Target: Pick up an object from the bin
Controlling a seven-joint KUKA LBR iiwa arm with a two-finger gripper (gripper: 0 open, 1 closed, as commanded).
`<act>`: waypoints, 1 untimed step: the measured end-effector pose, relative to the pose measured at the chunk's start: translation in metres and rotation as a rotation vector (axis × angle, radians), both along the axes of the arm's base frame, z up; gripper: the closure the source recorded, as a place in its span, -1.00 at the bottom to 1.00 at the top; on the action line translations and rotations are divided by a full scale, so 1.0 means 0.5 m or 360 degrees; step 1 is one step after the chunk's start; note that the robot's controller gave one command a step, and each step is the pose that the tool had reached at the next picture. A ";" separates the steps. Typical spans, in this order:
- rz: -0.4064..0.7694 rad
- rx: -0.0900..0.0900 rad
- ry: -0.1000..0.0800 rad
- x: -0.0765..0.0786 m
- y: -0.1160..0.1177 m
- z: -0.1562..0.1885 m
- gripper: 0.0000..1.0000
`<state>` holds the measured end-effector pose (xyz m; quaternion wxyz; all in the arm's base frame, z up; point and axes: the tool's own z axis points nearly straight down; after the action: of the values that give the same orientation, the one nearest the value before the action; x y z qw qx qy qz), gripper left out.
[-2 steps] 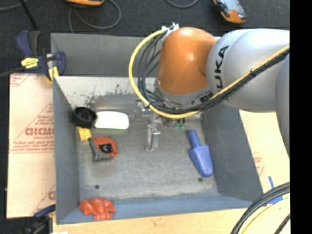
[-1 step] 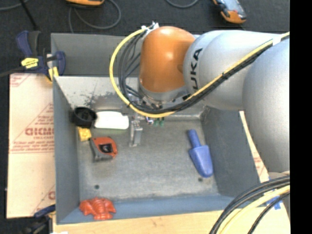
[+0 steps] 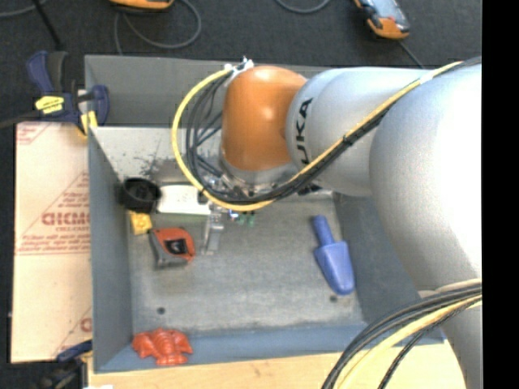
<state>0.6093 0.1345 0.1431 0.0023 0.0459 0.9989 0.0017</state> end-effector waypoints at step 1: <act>0.0227 -0.0007 0.0002 0.005 0.013 -0.040 -1.00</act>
Offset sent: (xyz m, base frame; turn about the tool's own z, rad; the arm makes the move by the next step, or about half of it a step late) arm -0.0102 0.0330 -0.0731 -0.2120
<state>0.6117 0.1410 0.1228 0.0016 -0.0253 0.9997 -0.0003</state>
